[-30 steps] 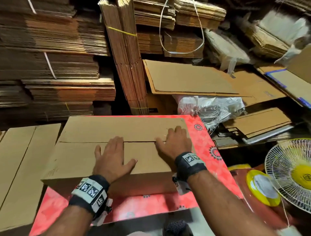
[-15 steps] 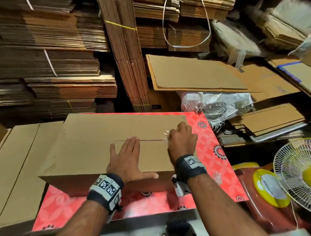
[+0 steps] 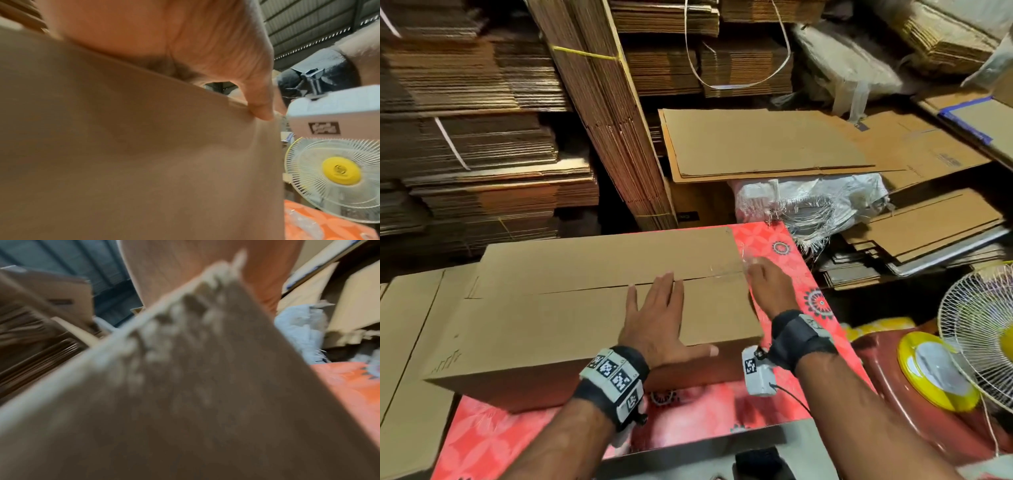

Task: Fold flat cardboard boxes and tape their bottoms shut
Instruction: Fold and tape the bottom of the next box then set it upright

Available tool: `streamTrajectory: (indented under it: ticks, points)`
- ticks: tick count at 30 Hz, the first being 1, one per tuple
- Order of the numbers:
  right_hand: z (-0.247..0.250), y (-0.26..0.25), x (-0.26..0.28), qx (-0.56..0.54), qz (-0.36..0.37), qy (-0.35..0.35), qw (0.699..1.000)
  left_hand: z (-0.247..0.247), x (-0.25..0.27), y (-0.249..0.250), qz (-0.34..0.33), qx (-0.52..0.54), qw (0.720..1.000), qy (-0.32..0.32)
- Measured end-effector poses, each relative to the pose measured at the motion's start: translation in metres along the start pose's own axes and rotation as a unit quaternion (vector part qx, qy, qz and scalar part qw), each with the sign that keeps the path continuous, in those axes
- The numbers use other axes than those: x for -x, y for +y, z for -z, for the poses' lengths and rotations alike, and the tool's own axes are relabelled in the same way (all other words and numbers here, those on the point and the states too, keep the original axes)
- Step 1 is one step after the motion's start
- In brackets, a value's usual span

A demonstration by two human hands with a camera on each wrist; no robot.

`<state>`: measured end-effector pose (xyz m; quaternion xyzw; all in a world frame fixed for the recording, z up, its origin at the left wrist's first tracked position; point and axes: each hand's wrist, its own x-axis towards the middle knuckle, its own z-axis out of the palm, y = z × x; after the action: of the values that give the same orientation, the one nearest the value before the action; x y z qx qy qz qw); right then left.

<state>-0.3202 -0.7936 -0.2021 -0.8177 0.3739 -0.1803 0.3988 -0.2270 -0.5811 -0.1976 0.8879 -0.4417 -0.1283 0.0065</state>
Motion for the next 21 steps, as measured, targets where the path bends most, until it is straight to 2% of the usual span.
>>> streamTrajectory:
  ticks: [5, 8, 14, 17, 19, 21]
  points:
    - [-0.007, 0.002, 0.004, 0.104, 0.037, -0.013, 0.994, -0.010, -0.012, 0.039, 0.024, -0.021, 0.999, 0.006]
    - [-0.008, -0.005, 0.001, 0.062, 0.038, 0.018, 0.997, -0.010, -0.010, 0.037, 0.033, -0.044, 0.998, 0.010]
    - [-0.024, -0.021, 0.002, 0.181, 0.069, -0.014, 0.981, -0.009, -0.007, 0.028, 0.042, -0.058, 0.997, 0.018]
    - [-0.039, -0.021, 0.002, 0.151, 0.040, -0.031, 0.987, -0.008, -0.006, 0.021, 0.047, -0.060, 0.997, 0.026]
    - [-0.044, -0.023, -0.001, 0.093, 0.034, -0.017, 0.995, -0.008, -0.003, 0.012, 0.047, -0.063, 0.996, 0.029]
    - [-0.039, -0.019, -0.011, 0.013, -0.002, 0.006, 1.000, -0.008, 0.000, 0.002, 0.049, -0.064, 0.996, 0.032]
